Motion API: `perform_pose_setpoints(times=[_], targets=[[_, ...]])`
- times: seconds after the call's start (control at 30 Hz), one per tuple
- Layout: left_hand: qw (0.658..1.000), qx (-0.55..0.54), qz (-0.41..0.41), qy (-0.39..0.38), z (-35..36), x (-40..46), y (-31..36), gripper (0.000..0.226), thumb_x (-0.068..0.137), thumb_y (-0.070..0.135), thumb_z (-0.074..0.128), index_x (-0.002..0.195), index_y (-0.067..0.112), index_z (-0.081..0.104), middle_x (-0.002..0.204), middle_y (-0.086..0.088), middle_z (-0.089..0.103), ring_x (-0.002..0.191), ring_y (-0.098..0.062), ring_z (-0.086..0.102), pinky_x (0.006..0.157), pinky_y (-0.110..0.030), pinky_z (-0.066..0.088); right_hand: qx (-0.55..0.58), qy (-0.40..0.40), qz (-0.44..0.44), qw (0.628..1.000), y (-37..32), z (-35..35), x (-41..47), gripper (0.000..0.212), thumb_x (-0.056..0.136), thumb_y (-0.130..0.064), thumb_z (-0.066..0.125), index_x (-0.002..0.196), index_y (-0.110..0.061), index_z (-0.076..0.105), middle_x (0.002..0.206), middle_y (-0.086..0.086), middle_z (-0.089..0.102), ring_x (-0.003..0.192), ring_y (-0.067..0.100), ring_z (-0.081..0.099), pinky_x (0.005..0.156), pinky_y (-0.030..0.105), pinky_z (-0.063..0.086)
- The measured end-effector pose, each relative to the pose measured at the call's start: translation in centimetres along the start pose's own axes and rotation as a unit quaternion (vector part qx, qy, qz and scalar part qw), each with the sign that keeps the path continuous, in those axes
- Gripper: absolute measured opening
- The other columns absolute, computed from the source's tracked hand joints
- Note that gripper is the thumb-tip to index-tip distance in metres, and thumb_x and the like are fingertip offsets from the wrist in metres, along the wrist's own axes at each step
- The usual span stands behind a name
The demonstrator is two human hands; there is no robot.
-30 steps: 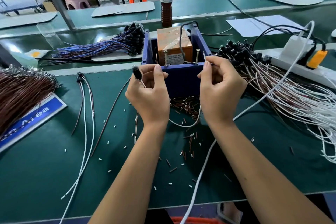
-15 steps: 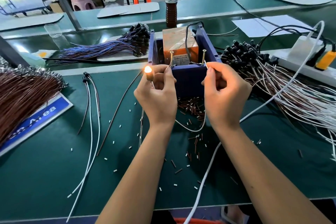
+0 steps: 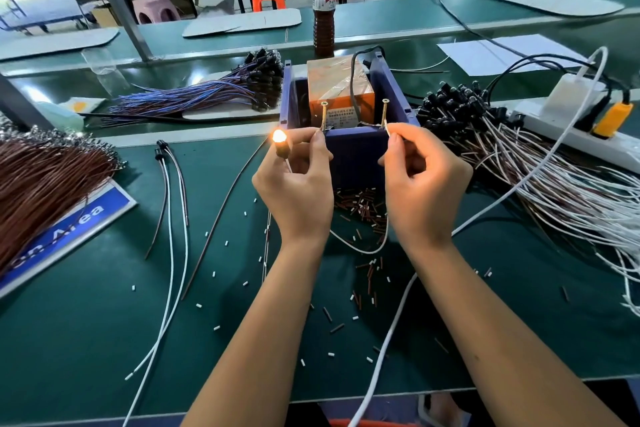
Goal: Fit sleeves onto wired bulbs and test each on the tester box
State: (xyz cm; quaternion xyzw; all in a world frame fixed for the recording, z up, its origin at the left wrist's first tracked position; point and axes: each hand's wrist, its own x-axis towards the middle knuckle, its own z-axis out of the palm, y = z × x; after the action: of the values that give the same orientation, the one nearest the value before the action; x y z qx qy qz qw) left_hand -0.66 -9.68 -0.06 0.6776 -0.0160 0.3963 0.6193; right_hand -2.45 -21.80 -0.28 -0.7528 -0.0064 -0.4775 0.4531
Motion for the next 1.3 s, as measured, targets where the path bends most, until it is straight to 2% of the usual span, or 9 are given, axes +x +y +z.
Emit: perform_pose_setpoints(times=[0.4,0.6,0.77,0.9,1.0,1.07,1.13,1.2,1.3], targets=[[0.999,0.026,0.043,-0.002,-0.4,-0.2,0.1,0.011,0.094,0.011,0.072,0.086,0.017,0.071,0.067,0.003,0.069,0.058,-0.019,0.065,0.064,-0.03,0.055,-0.003,-0.007,-0.008,1.0,0.2,-0.5,0.3,0.017,0.102,-0.01,0.063,0.106,-0.007,0.079,0.079,-0.006,0.073,0.069,0.002,0.07,0.064,0.016,0.053],[0.997,0.01,0.076,0.003,-0.4,-1.1,1.3,0.01,0.096,0.009,0.069,0.087,0.013,0.069,0.067,-0.005,0.067,0.058,-0.027,0.06,0.058,-0.042,0.05,0.019,-0.016,0.047,0.999,0.5,-2.3,1.2,0.016,0.1,-0.01,0.062,0.103,-0.01,0.077,0.074,-0.008,0.072,0.069,0.006,0.071,0.064,0.026,0.058],[0.979,-0.08,-0.003,-0.189,3.5,-3.2,4.5,0.021,0.105,0.02,0.059,0.087,0.014,0.069,0.071,0.003,0.072,0.057,-0.006,0.06,0.057,-0.022,0.045,-0.018,-0.02,0.07,0.997,1.2,-6.9,2.9,0.016,0.099,-0.016,0.064,0.113,-0.016,0.072,0.072,-0.01,0.074,0.061,0.008,0.07,0.06,0.028,0.056],[0.874,-0.188,-0.258,-0.366,9.6,-6.4,8.0,0.047,0.112,0.035,0.04,0.088,0.011,0.072,0.079,-0.009,0.074,0.045,-0.004,0.044,0.047,-0.023,0.033,-0.09,0.028,0.097,0.991,2.5,-13.4,5.5,0.019,0.094,-0.022,0.064,0.111,-0.024,0.071,0.066,-0.015,0.072,0.056,0.007,0.07,0.062,0.029,0.059],[0.69,-0.259,-0.474,-0.481,14.4,-8.5,10.2,0.052,0.113,0.036,0.034,0.088,0.005,0.067,0.072,-0.012,0.069,0.04,-0.007,0.034,0.035,-0.016,0.025,-0.116,0.069,0.158,0.978,3.1,-18.7,7.4,0.021,0.09,-0.024,0.062,0.107,-0.032,0.07,0.07,-0.005,0.076,0.051,0.014,0.07,0.058,0.039,0.063],[0.564,-0.287,-0.568,-0.526,17.1,-10.0,10.9,0.052,0.114,0.033,0.028,0.087,0.0,0.058,0.07,-0.013,0.062,0.035,-0.003,0.031,0.032,-0.012,0.021,-0.127,0.09,0.189,0.97,3.3,-21.8,8.2,0.025,0.087,-0.027,0.059,0.106,-0.04,0.069,0.073,-0.005,0.077,0.046,0.017,0.067,0.05,0.035,0.059],[0.49,-0.289,-0.621,-0.539,19.3,-11.2,11.0,0.05,0.114,0.029,0.025,0.087,-0.003,0.051,0.07,-0.01,0.053,0.03,-0.001,0.03,0.029,-0.015,0.024,-0.138,0.113,0.214,0.96,3.0,-23.9,8.8,0.029,0.079,-0.034,0.055,0.101,-0.049,0.068,0.076,-0.009,0.078,0.045,0.016,0.065,0.046,0.026,0.05],[0.46,-0.278,-0.656,-0.529,21.0,-12.0,10.9,0.05,0.114,0.028,0.025,0.086,-0.004,0.051,0.072,-0.004,0.045,0.027,-0.003,0.029,0.03,-0.018,0.026,-0.156,0.133,0.232,0.951,3.0,-25.1,9.1,0.031,0.077,-0.03,0.055,0.093,-0.053,0.069,0.077,-0.009,0.078,0.048,0.018,0.067,0.045,0.024,0.045],[0.496,-0.285,-0.666,-0.478,22.6,-12.1,10.3,0.041,0.112,0.015,0.021,0.078,0.008,0.044,0.066,-0.001,0.039,0.027,-0.003,0.027,0.029,-0.017,0.023,-0.195,0.137,0.249,0.939,3.0,-25.3,9.2,0.031,0.081,-0.019,0.054,0.09,-0.041,0.074,0.08,-0.003,0.077,0.063,0.027,0.074,0.055,0.033,0.054]])
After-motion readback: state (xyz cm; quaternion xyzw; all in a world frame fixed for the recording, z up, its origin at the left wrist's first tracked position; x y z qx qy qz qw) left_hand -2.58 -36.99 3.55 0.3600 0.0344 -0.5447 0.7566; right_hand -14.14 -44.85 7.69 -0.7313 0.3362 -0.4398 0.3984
